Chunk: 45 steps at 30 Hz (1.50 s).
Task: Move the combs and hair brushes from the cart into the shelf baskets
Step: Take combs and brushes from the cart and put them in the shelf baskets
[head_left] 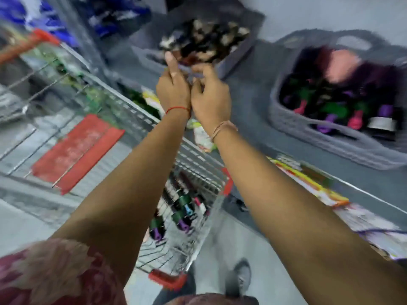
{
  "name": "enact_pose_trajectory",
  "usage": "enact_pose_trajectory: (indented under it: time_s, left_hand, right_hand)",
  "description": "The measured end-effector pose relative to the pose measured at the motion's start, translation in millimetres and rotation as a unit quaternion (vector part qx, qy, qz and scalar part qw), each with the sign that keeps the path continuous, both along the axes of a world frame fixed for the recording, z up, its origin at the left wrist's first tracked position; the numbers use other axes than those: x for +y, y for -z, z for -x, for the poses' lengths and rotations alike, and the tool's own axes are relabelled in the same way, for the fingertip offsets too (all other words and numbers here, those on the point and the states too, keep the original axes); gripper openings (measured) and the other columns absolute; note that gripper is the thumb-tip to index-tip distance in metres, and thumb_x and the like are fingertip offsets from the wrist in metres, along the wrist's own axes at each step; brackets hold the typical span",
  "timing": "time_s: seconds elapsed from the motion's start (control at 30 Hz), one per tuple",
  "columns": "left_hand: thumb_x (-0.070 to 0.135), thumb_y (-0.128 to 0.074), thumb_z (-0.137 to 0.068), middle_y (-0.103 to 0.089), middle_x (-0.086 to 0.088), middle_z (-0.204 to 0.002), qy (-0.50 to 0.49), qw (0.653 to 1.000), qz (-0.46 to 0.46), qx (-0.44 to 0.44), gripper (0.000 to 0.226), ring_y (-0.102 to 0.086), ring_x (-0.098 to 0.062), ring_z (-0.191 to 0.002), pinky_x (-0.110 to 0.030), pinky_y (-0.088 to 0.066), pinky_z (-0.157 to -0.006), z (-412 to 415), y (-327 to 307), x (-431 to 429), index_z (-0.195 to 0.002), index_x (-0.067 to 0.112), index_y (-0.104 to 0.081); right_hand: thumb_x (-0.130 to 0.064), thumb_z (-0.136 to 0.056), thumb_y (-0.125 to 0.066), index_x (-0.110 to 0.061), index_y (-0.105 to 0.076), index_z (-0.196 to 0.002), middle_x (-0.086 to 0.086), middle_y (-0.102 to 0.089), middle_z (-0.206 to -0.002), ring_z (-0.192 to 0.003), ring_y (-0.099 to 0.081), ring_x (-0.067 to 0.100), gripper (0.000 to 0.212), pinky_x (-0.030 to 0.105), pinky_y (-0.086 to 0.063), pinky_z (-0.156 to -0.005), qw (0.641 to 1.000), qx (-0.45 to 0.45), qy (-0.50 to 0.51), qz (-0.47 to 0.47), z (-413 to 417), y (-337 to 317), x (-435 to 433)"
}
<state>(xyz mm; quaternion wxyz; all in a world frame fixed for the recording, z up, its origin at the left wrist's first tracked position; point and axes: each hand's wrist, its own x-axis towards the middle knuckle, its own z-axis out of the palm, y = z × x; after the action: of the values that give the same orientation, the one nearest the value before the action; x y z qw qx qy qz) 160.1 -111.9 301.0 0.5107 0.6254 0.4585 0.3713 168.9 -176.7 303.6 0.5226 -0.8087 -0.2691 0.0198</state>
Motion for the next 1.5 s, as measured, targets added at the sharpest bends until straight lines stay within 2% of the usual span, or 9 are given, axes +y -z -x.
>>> enact_pose_trajectory:
  time_s: [0.17,0.3,0.43,0.6,0.77,0.9,1.2,1.33,1.5]
  left_hand:
    - [0.041,-0.03,-0.1,-0.067,-0.031,-0.106,-0.071,0.991,0.061,0.095,0.061,-0.062,-0.036,-0.101,-0.035,-0.044,-0.082,70.3,93.2,77.8,-0.094,-0.008,-0.066]
    - [0.043,-0.033,-0.098,-0.069,-0.03,-0.104,-0.064,0.96,0.165,0.218,0.056,-0.064,-0.037,-0.101,-0.039,-0.049,-0.089,117.0,189.8,103.0,-0.097,-0.002,-0.068]
    - [0.03,-0.052,-0.094,-0.061,-0.022,-0.124,0.0,0.863,0.315,0.395,0.037,-0.057,-0.034,-0.116,-0.036,-0.046,-0.095,167.8,272.0,92.5,-0.112,-0.001,-0.06]
    - [0.03,-0.064,-0.085,-0.06,-0.018,-0.126,0.079,0.756,0.408,0.506,0.047,-0.057,-0.031,-0.116,-0.035,-0.048,-0.095,210.2,339.3,65.9,-0.12,-0.001,-0.054]
    - [0.034,-0.073,-0.076,-0.05,-0.016,-0.13,0.061,0.76,0.391,0.516,0.055,-0.053,-0.032,-0.118,-0.038,-0.048,-0.097,195.8,361.8,50.5,-0.121,0.009,-0.052]
    - [0.02,-0.072,-0.079,-0.059,-0.015,-0.127,0.024,0.767,0.411,0.493,0.047,-0.057,-0.029,-0.117,-0.032,-0.048,-0.096,192.0,371.8,50.3,-0.12,0.005,-0.055]
    - [0.029,-0.073,-0.079,-0.061,-0.012,-0.127,0.027,0.77,0.43,0.471,0.055,-0.058,-0.026,-0.118,-0.031,-0.048,-0.097,188.4,348.3,71.7,-0.123,0.002,-0.054]
    - [0.026,-0.072,-0.08,-0.061,-0.01,-0.128,0.026,0.803,0.39,0.451,0.05,-0.057,-0.025,-0.119,-0.029,-0.047,-0.097,182.5,318.2,81.1,-0.122,0.006,-0.055]
    - [0.017,-0.065,-0.085,-0.064,-0.014,-0.123,-0.003,0.899,0.299,0.321,0.038,-0.059,-0.028,-0.115,-0.032,-0.047,-0.095,165.7,254.2,75.8,-0.121,0.008,-0.056]
  right_hand:
    - [-0.013,-0.085,-0.055,-0.012,-0.061,-0.108,0.018,-0.072,-0.106,-0.098,-0.065,0.038,0.024,0.048,-0.053,-0.08,0.988,0.073,-0.097,0.098,48.7,94.5,84.2]
    - [-0.013,-0.086,-0.058,-0.013,-0.061,-0.114,0.018,-0.068,-0.113,-0.102,-0.063,0.036,0.028,0.042,-0.054,-0.085,0.935,0.168,-0.171,0.261,63.4,191.0,99.8]
    - [-0.015,-0.088,-0.061,-0.004,-0.052,-0.124,0.014,-0.058,-0.127,-0.115,-0.055,0.029,0.039,0.017,-0.049,-0.082,0.825,0.274,-0.256,0.422,77.0,272.4,73.2]
    - [-0.024,-0.084,-0.066,0.0,-0.03,-0.137,0.022,-0.04,-0.14,-0.127,-0.041,0.036,0.068,0.041,-0.04,-0.106,0.742,0.176,-0.298,0.575,109.2,352.3,48.4]
    - [-0.01,-0.086,-0.06,-0.003,-0.03,-0.134,0.02,-0.048,-0.132,-0.122,-0.043,0.034,0.057,0.04,-0.046,-0.094,0.79,0.054,-0.24,0.561,128.6,381.7,38.3]
    - [-0.005,-0.085,-0.058,-0.002,-0.04,-0.123,0.02,-0.06,-0.118,-0.112,-0.052,0.035,0.042,0.044,-0.049,-0.089,0.813,0.051,-0.176,0.552,132.4,383.2,42.9]
    - [-0.017,-0.079,-0.066,-0.004,-0.057,-0.112,0.017,-0.053,-0.126,-0.116,-0.048,0.032,0.037,0.041,-0.045,-0.095,0.794,0.113,-0.132,0.583,113.7,368.4,58.1]
    - [-0.019,-0.08,-0.066,-0.004,-0.042,-0.117,0.018,-0.067,-0.11,-0.102,-0.061,0.033,0.046,0.041,-0.047,-0.089,0.816,0.108,-0.147,0.548,121.1,349.8,50.7]
    - [-0.015,-0.082,-0.063,-0.008,-0.034,-0.119,0.02,-0.069,-0.104,-0.086,-0.066,0.035,0.047,0.034,-0.051,-0.067,0.915,0.218,-0.054,0.335,123.1,290.3,50.4]
